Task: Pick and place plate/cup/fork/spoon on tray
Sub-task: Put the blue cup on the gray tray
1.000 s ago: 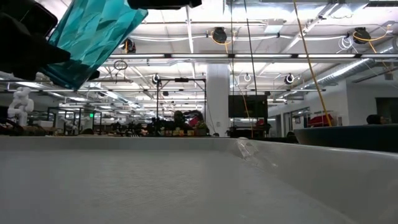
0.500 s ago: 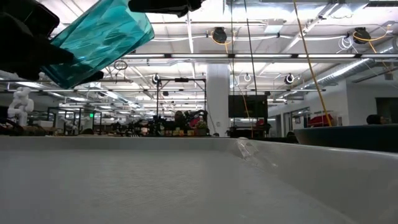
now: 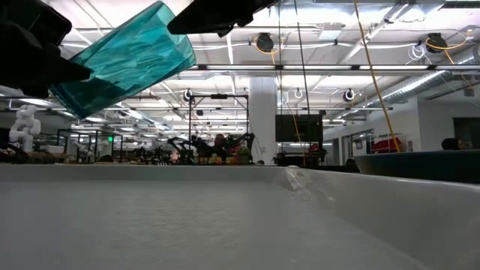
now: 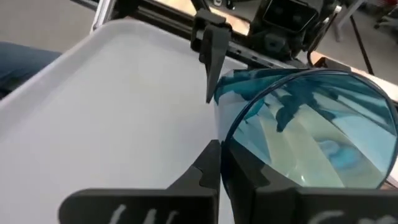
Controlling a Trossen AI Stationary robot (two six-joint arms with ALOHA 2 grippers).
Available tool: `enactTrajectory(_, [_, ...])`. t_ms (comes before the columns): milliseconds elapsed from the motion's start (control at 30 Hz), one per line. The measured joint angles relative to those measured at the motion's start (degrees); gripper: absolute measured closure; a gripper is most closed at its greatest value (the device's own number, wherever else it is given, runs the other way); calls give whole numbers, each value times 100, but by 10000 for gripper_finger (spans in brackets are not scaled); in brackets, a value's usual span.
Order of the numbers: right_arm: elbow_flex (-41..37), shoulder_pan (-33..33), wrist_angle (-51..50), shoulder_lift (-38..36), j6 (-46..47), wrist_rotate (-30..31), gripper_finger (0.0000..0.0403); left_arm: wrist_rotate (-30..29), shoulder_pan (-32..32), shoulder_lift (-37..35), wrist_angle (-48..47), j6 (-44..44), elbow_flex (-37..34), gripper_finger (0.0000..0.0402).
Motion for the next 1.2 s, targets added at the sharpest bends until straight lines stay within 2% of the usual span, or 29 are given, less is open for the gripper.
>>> enactTrajectory(133, [-1, 37, -302, -211, -17, 161, 403, -6, 0, -17, -97, -130, 0, 16])
enactTrajectory(267, [82, 108, -1112, -514, 297, 357, 403, -4, -2, -249, -183, -113, 0, 16])
enactTrajectory(400, [553, 247, -2343, -553, 761, 706, 403, -61, 44, -640, -216, 98, 0, 16])
enactTrajectory(533, [1122, 340, -3133, -370, 1229, 733, 403, -153, 234, -1048, -499, 291, 204, 16])
enactTrajectory(600, [1388, 379, -3599, -195, 1464, 730, 403, -154, 349, -1169, -1213, 233, 624, 16])
enactTrajectory(667, [1660, 415, -4018, 28, 1563, 730, 403, -108, 451, -1217, -2458, 87, 1250, 16])
enactTrajectory(767, [2011, 473, -4574, 322, 1580, 726, 403, -117, 536, -1024, -4305, -89, 2298, 16])
enactTrajectory(833, [2216, 486, -4798, 481, 1656, 718, 403, -114, 564, -859, -5077, -88, 2869, 16])
enactTrajectory(967, [2465, 487, -5271, 710, 1831, 706, 397, 64, 569, -436, -5658, 134, 3696, 16])
enactTrajectory(1200, [2594, 483, -5479, 798, 1846, 574, 393, 190, 568, 645, -5734, 872, 4369, 16])
